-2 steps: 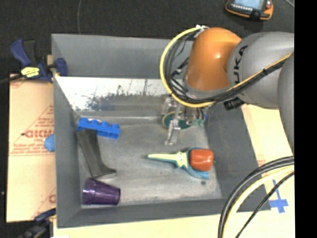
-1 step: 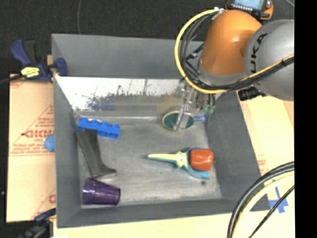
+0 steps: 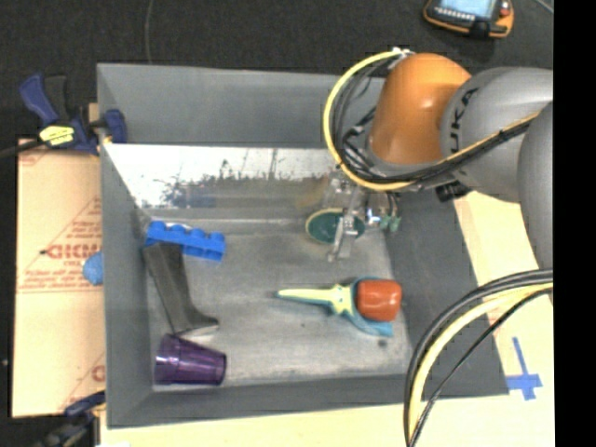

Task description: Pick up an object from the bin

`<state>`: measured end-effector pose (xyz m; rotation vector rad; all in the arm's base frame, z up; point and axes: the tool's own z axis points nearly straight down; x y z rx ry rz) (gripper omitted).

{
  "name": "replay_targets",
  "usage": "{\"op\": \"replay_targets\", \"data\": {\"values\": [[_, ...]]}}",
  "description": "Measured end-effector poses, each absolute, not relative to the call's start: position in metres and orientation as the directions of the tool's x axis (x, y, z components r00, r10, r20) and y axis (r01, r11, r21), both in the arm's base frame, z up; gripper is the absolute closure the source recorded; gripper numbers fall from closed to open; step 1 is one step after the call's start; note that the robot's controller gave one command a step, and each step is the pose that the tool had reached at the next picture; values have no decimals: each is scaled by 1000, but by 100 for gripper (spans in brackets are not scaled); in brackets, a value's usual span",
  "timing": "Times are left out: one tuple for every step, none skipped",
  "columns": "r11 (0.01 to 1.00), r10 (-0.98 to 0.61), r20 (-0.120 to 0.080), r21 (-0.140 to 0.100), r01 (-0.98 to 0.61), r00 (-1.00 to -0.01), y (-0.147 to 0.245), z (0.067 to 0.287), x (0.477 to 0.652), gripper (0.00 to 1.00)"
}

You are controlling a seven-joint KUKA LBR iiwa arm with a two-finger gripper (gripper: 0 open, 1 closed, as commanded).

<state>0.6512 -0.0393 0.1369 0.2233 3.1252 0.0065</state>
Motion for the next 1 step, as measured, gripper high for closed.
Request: {"op": "replay_targets", "data": {"values": [[982, 189, -25, 9, 189, -982, -27, 263, 650, 0]]}}
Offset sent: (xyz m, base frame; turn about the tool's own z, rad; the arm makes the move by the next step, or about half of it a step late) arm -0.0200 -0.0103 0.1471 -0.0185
